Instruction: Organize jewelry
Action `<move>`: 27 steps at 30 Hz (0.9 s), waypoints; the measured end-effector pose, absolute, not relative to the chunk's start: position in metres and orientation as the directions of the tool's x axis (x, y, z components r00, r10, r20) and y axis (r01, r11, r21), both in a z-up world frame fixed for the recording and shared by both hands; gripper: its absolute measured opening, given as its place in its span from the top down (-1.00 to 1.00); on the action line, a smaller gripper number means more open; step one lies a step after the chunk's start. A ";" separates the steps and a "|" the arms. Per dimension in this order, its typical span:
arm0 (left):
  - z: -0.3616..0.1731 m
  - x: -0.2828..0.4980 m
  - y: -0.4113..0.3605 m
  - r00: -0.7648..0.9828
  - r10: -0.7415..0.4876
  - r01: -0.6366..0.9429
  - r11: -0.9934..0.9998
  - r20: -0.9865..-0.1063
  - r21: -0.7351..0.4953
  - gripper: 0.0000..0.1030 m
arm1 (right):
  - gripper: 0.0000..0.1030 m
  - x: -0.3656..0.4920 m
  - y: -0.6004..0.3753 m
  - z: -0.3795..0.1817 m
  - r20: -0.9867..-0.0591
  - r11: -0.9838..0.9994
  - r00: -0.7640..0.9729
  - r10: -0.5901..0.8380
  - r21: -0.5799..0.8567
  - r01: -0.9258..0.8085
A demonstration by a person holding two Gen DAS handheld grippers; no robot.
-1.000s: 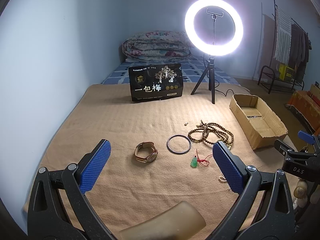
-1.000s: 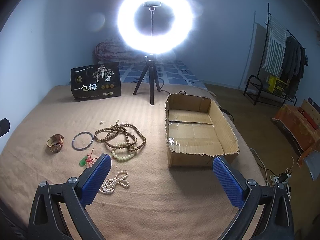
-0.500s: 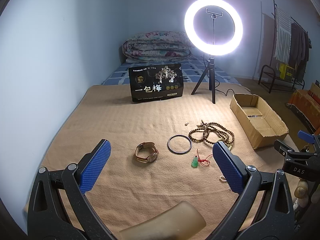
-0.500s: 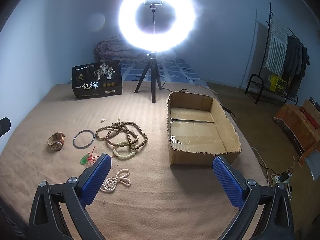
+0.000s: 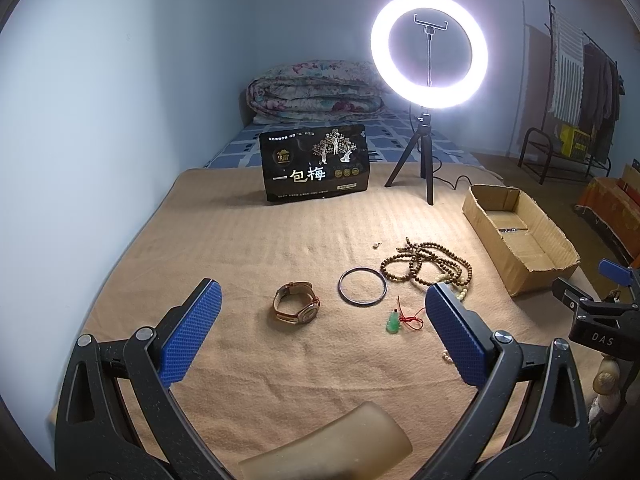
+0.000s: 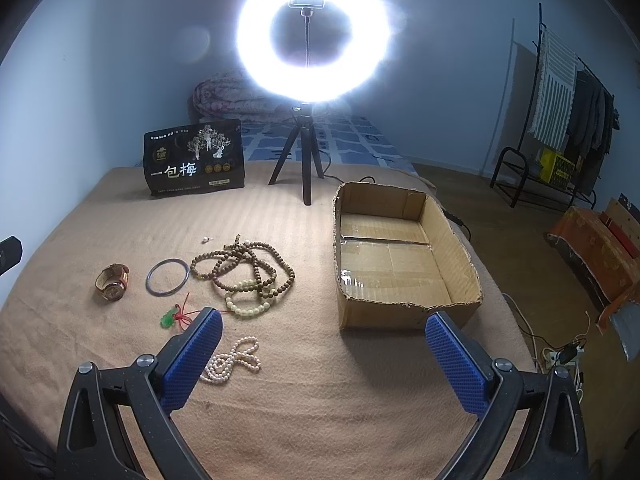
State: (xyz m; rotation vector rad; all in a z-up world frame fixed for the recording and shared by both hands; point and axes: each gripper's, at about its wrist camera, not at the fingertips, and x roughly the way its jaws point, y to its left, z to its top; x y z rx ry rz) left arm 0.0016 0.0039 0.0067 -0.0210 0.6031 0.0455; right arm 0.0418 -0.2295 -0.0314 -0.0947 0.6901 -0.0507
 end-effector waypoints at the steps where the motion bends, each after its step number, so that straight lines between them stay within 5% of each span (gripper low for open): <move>1: 0.007 0.002 0.004 0.823 0.037 -0.049 0.999 -0.567 -0.007 -1.00 | -0.99 0.043 -0.230 -0.031 -0.632 0.994 0.771 -0.078 -0.104 0.015; 27: -0.009 0.003 0.024 0.806 0.079 -0.077 0.997 -0.587 0.029 -1.00 | -0.99 0.048 -0.231 -0.038 -0.674 0.996 0.737 -0.047 -0.085 -0.015</move>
